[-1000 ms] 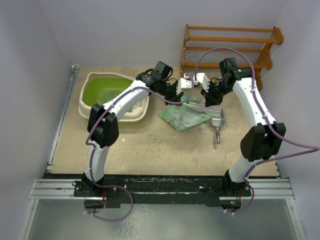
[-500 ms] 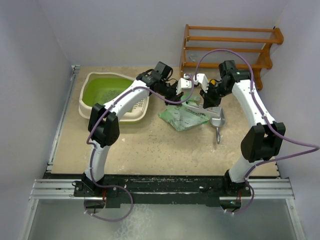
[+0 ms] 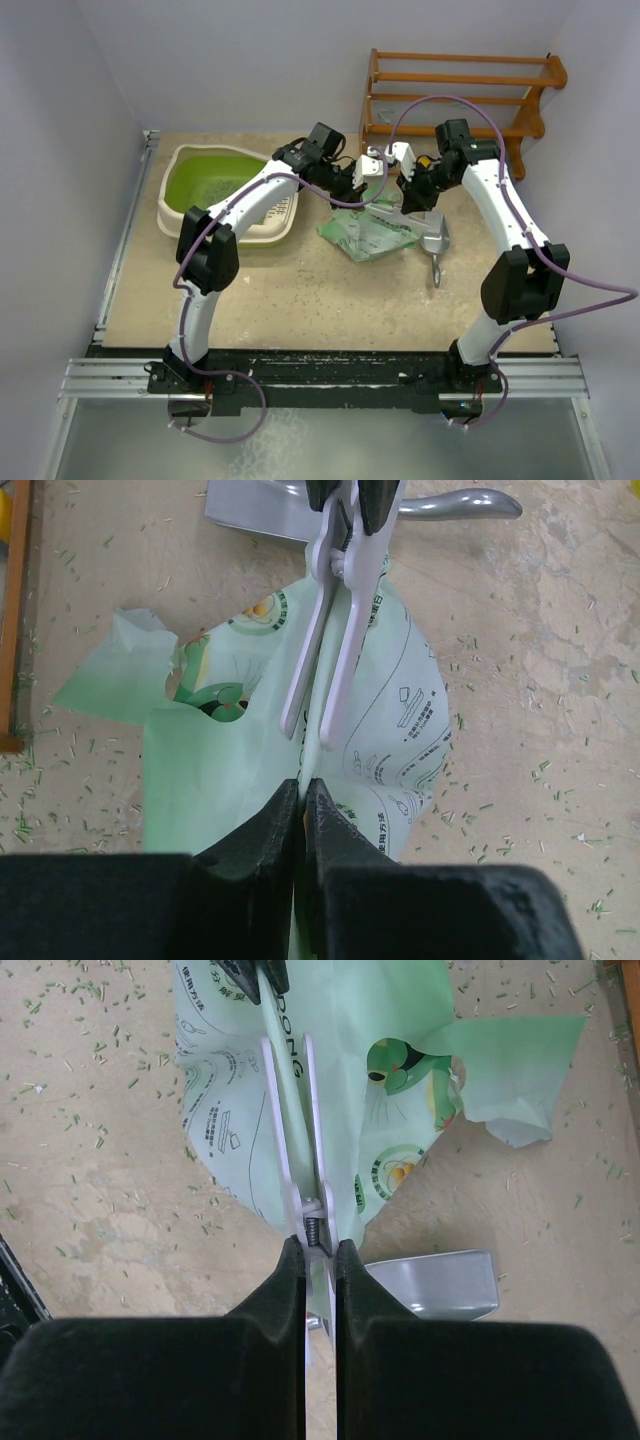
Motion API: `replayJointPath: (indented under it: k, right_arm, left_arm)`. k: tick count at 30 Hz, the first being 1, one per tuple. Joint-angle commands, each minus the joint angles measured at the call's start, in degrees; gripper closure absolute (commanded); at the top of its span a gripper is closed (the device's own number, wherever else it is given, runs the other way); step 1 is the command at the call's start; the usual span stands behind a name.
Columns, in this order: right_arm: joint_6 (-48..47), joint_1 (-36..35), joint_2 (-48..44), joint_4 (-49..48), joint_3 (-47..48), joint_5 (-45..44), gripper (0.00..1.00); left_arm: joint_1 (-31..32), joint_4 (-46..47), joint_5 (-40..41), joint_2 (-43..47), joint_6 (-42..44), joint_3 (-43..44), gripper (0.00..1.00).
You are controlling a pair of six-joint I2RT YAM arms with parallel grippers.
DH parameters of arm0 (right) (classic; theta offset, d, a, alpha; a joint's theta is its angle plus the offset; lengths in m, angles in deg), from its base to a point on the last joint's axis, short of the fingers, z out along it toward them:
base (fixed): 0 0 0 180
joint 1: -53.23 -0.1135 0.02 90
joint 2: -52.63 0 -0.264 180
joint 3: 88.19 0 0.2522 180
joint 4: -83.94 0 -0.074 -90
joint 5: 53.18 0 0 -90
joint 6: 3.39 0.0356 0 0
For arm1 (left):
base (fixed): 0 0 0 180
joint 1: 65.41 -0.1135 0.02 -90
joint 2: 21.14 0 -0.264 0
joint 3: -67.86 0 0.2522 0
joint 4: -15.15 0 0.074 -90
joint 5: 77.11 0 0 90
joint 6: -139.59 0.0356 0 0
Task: Fill the litter box with clean litter
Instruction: Clamp the cat litter bag at the center of the board.
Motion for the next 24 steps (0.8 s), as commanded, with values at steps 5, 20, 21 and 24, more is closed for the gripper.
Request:
replayJointPath:
  k: [5, 20, 21, 24]
  right_arm:
    - [3.1, -1.3, 1.2, -2.7, -1.9, 3.2, 1.00]
    - [5.8, -1.2, -1.7, -5.4, -3.5, 4.2, 0.37]
    - [6.3, -1.3, -2.3, -6.0, -3.9, 4.3, 0.33]
    - [7.3, -1.2, -3.4, -6.8, -4.0, 4.7, 0.25]
  left_arm:
    - [0.5, 1.4, -2.6, 0.9, -0.4, 1.8, 0.97]
    - [0.4, 2.9, -0.5, 2.4, -1.3, -0.7, 0.90]
    - [0.4, 3.2, -0.1, 2.7, -1.4, -0.9, 0.85]
    - [0.4, 4.3, 1.6, 3.4, -2.8, -1.8, 0.73]
